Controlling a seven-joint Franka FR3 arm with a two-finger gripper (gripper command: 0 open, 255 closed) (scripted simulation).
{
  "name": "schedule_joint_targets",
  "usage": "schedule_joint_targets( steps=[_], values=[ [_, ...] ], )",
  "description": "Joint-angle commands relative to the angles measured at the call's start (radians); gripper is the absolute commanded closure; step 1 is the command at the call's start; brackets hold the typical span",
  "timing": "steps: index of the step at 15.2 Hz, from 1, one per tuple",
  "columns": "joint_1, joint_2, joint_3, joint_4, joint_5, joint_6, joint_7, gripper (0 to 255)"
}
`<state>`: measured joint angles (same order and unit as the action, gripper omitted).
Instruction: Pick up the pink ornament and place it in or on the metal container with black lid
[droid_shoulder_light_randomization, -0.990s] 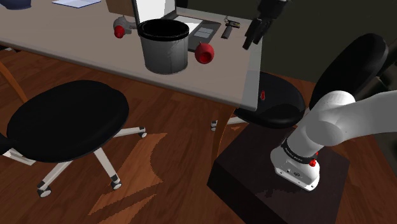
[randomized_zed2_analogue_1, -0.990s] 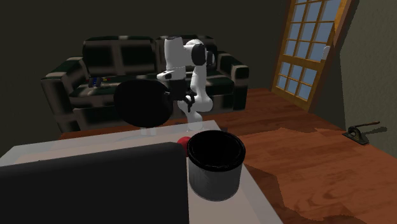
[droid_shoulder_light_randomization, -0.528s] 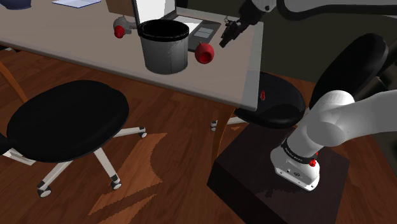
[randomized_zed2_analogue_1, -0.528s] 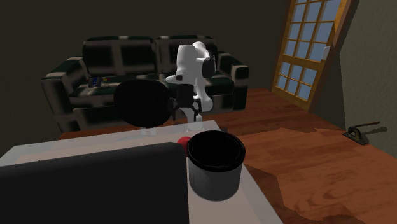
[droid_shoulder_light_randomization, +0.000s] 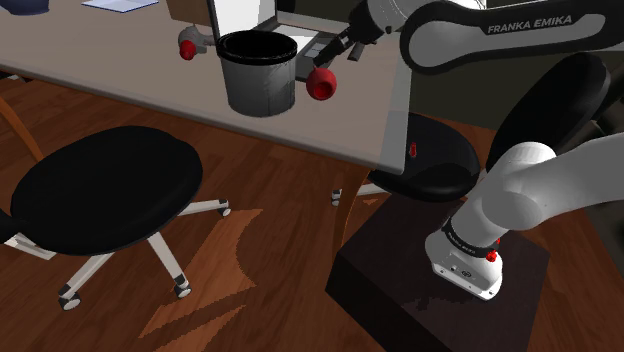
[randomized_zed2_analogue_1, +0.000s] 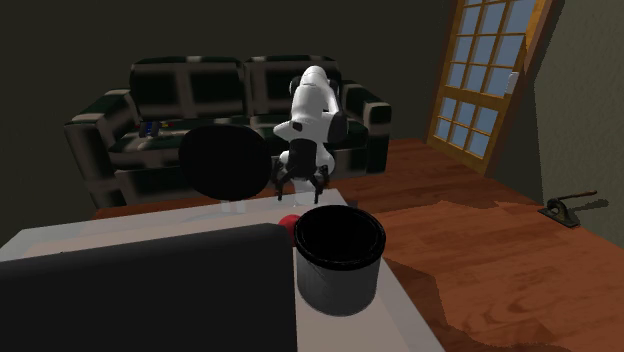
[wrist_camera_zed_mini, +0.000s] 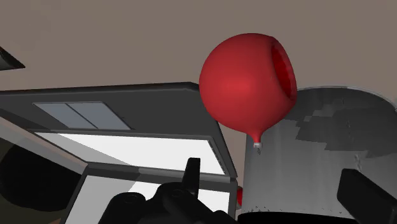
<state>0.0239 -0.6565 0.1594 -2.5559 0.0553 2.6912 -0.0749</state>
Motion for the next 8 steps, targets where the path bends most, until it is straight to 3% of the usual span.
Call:
schedule_joint_targets(
  steps=[1, 8],
  values=[
    [-0.005, 0.034, 0.006, 0.003, -0.003, 0.039, 0.002, 0],
    [-0.014, 0.089, 0.014, 0.008, -0.008, 0.089, 0.006, 0]
  ],
)
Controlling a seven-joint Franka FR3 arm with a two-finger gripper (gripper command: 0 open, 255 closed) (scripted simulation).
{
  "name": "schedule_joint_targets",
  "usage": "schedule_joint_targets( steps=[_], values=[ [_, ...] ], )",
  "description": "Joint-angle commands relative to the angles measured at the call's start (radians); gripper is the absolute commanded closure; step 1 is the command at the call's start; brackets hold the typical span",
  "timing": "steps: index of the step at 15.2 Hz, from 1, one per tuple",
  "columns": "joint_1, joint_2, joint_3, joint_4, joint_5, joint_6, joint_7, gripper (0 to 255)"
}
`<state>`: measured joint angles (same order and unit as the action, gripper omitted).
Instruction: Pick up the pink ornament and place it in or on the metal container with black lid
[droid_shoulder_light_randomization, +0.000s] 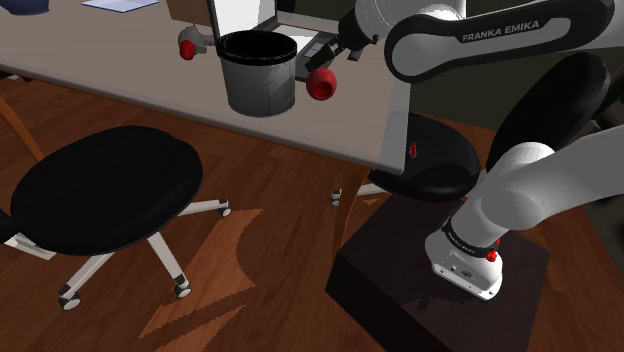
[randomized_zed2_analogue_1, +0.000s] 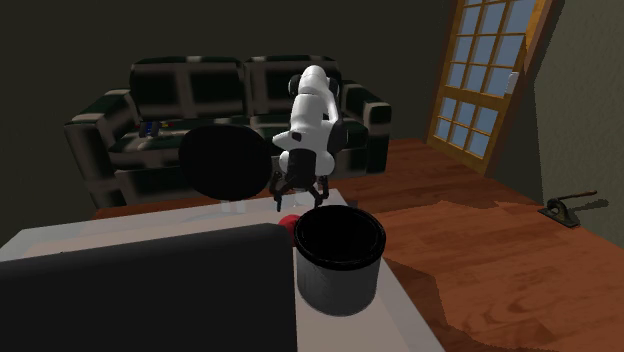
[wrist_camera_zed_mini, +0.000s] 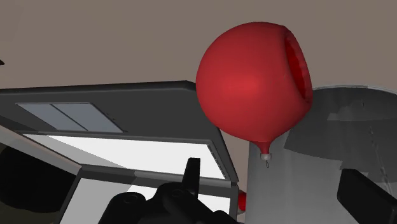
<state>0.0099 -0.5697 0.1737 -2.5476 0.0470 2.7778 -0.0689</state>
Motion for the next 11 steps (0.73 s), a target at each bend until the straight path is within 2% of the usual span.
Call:
schedule_joint_targets(
  steps=[1, 5, 6, 11],
  values=[
    [0.000, 0.002, 0.000, 0.000, 0.000, 0.002, 0.000, 0],
    [0.000, 0.001, 0.000, 0.000, 0.000, 0.002, 0.000, 0],
    [0.000, 0.001, 0.000, 0.000, 0.000, 0.002, 0.000, 255],
    [0.000, 0.001, 0.000, 0.000, 0.000, 0.002, 0.000, 255]
  ],
)
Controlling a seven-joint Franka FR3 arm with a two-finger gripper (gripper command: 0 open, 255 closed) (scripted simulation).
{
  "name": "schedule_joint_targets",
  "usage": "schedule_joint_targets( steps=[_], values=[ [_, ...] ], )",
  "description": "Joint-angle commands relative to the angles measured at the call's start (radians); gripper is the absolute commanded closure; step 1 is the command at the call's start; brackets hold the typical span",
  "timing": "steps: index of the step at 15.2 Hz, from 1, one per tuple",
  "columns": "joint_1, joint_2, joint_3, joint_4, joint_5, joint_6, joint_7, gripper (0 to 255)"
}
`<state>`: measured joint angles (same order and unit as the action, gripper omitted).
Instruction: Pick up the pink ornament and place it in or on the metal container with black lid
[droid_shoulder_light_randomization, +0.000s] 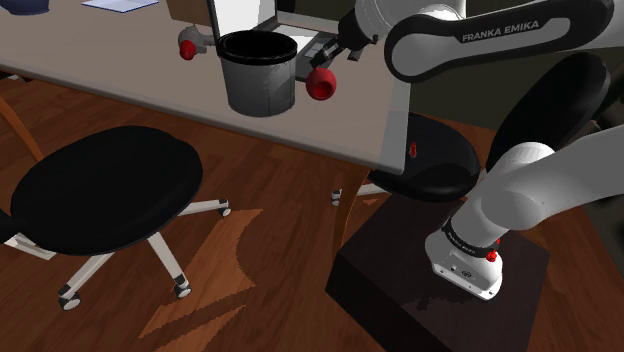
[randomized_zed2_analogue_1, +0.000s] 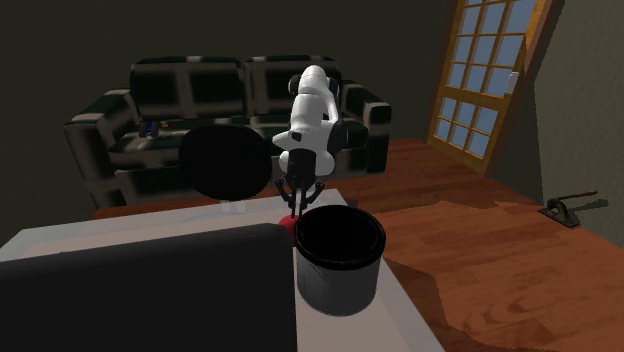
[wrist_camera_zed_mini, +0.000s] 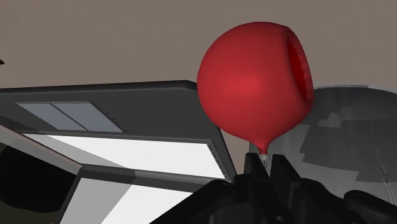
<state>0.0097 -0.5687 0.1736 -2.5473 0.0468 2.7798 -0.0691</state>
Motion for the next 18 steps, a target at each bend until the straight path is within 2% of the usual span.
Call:
schedule_joint_targets(
  steps=[1, 4, 7, 8, 9, 12, 15, 18],
  values=[
    [0.000, 0.000, 0.000, 0.000, 0.000, 0.000, 0.000, 255],
    [0.000, 0.001, 0.000, 0.000, 0.000, 0.000, 0.000, 255],
    [0.001, -0.009, -0.004, 0.033, 0.000, -0.043, -0.003, 255],
    [0.001, -0.006, -0.004, 0.022, 0.000, -0.028, -0.003, 255],
    [0.001, -0.006, -0.004, 0.022, 0.000, -0.028, -0.003, 0],
    [0.226, -0.087, -0.247, -0.169, 0.129, 0.163, -0.250, 0],
    [0.503, -0.189, -0.577, -0.320, 0.190, 0.328, -0.510, 0],
    [0.564, -0.131, -0.623, -0.301, 0.188, 0.380, -0.512, 0]
  ],
)
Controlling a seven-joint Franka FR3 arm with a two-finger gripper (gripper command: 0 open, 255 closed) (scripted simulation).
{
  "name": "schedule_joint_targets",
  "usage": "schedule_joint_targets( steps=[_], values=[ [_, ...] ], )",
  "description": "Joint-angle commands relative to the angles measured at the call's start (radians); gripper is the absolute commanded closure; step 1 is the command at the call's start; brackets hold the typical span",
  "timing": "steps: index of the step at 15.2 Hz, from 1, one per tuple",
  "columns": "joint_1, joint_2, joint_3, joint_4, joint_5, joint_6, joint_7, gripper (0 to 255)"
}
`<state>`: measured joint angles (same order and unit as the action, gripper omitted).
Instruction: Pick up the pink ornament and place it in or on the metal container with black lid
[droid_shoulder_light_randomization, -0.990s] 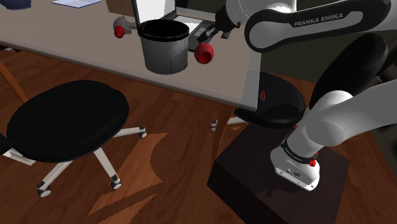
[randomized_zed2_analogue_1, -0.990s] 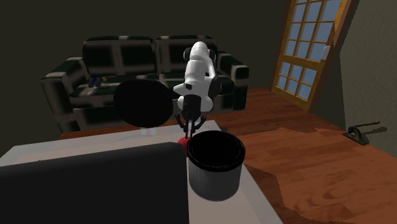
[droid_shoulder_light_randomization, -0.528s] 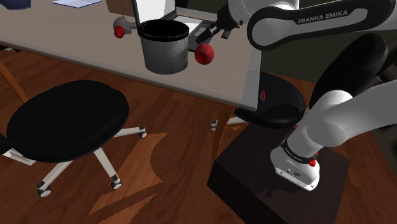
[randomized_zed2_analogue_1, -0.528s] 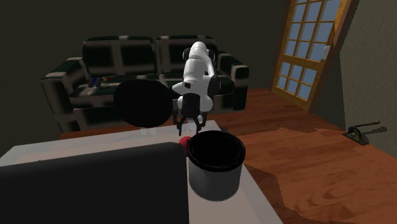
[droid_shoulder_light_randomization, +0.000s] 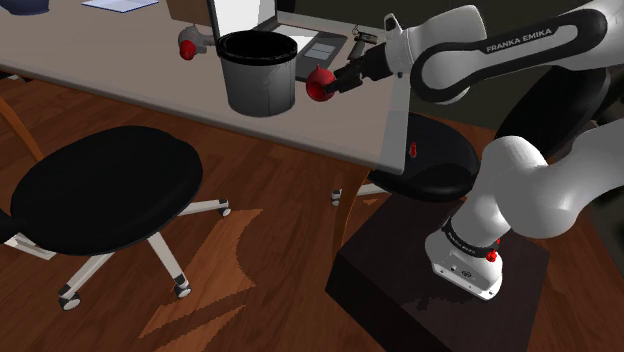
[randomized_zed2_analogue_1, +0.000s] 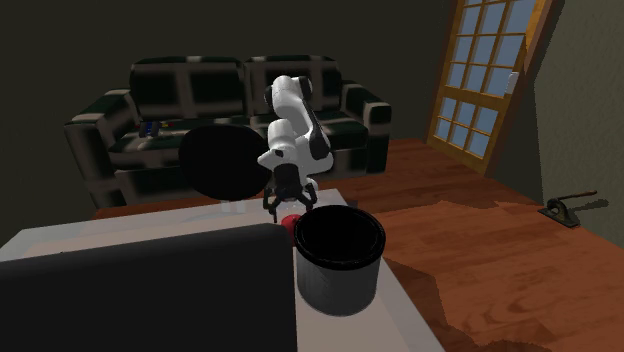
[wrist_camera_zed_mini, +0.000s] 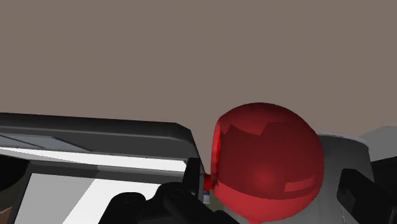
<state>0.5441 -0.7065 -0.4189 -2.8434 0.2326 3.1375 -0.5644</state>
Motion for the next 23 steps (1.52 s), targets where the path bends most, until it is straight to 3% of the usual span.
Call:
schedule_joint_targets(
  steps=[1, 5, 13, 14, 23],
  values=[
    [0.051, 0.026, -0.046, 0.002, 0.005, 0.039, -0.020, 0],
    [0.137, 0.091, -0.113, 0.029, 0.015, 0.096, -0.033, 0],
    [0.136, 0.091, -0.113, 0.029, 0.014, 0.095, -0.033, 0],
    [0.136, 0.091, -0.113, 0.029, 0.014, 0.095, -0.033, 255],
    [0.137, 0.091, -0.113, 0.029, 0.014, 0.096, -0.033, 255]
  ],
)
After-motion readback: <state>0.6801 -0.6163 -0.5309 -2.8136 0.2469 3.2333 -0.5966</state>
